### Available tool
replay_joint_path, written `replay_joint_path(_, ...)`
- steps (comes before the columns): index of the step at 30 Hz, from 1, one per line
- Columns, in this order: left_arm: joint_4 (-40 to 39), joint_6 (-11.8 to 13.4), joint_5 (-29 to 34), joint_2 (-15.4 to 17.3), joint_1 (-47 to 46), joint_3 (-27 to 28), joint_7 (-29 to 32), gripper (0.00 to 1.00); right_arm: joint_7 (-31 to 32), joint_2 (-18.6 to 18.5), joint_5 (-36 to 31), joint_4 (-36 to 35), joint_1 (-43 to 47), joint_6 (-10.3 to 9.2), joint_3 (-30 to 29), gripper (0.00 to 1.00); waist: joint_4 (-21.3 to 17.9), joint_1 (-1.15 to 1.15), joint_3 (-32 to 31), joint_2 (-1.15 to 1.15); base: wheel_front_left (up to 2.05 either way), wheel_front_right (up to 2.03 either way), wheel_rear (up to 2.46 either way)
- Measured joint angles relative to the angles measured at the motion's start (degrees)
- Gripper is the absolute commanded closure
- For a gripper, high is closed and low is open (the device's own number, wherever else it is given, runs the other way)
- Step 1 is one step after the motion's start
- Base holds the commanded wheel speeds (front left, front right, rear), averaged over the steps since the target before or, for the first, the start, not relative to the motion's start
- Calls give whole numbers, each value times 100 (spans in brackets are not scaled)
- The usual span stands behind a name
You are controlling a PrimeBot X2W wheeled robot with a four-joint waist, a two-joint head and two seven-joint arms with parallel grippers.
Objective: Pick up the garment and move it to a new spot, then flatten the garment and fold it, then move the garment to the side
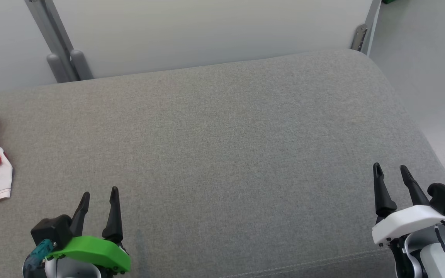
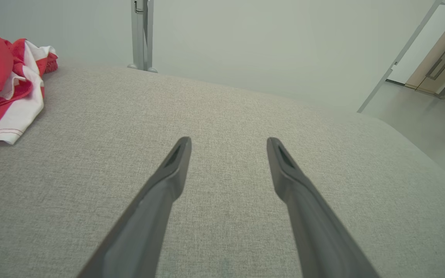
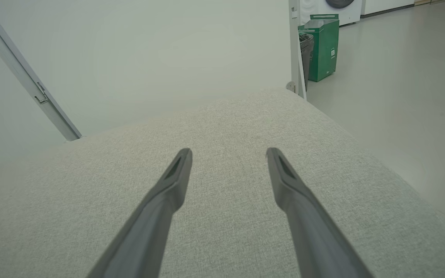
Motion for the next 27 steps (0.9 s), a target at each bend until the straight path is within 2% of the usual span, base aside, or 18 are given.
replay_joint_path(20,-175,65,1626,0,101,-157,-403,0,-404,-131,-1611,-134,4,-113,288,0,4,0,-2,0,0,0,0)
replay_joint_path(27,-177,64,1683,-2,103,-148,-403,0,-415,-145,-1688,-140,4,-111,292,0,-7,0,0,0,0,0,0)
